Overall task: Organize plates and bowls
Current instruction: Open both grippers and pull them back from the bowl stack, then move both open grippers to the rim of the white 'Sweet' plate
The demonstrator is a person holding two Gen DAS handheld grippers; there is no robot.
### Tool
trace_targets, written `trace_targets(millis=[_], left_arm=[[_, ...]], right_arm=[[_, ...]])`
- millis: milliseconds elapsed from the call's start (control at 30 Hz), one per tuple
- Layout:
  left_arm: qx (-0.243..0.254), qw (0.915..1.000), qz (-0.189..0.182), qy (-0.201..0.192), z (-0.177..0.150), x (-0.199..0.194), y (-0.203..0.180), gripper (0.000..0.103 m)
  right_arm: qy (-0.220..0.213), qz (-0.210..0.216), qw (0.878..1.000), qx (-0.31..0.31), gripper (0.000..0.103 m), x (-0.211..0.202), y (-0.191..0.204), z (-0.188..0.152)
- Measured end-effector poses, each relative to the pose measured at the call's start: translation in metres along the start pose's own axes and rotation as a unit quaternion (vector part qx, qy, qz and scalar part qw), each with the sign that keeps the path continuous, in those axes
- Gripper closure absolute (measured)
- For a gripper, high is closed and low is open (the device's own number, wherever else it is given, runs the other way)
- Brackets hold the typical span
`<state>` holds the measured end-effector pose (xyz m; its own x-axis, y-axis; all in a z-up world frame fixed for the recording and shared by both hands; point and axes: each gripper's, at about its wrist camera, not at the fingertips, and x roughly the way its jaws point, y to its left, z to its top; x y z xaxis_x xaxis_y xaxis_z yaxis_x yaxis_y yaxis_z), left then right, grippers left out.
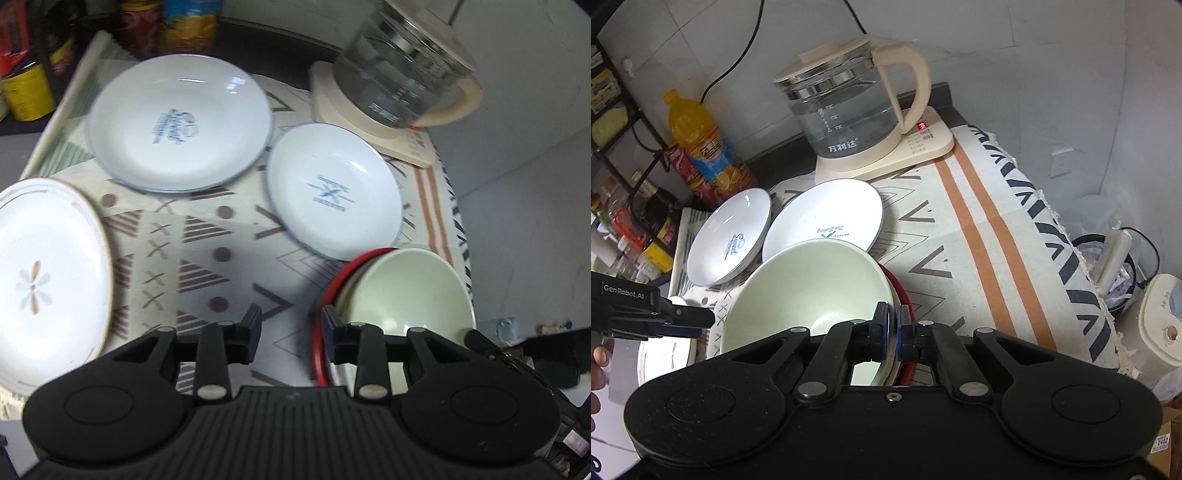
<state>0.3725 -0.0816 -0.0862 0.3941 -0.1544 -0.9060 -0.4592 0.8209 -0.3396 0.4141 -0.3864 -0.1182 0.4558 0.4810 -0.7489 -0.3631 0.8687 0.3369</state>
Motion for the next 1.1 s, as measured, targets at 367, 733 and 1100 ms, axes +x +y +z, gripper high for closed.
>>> trace_targets(millis=[367, 733, 1100], left_arm=[[-0.046, 0.9969, 0.056, -0.031, -0.019, -0.026, 0.020, 0.053], [-0.099, 0.9887, 0.096, -0.058, -0.039, -0.051, 0.044, 0.036], [-0.148, 0.9778, 0.125, -0.079, -0.052, -0.068, 0.067, 0.035]], right_arm=[[0.011, 0.038, 0.996, -0.083, 0.047, -0.013, 0.020, 0.022], [0.028, 0.111, 0.983, -0.145, 0.033, -0.003, 0.064, 0.035], [0.039, 0.151, 0.969, -0.193, 0.019, 0.010, 0.107, 0.037]])
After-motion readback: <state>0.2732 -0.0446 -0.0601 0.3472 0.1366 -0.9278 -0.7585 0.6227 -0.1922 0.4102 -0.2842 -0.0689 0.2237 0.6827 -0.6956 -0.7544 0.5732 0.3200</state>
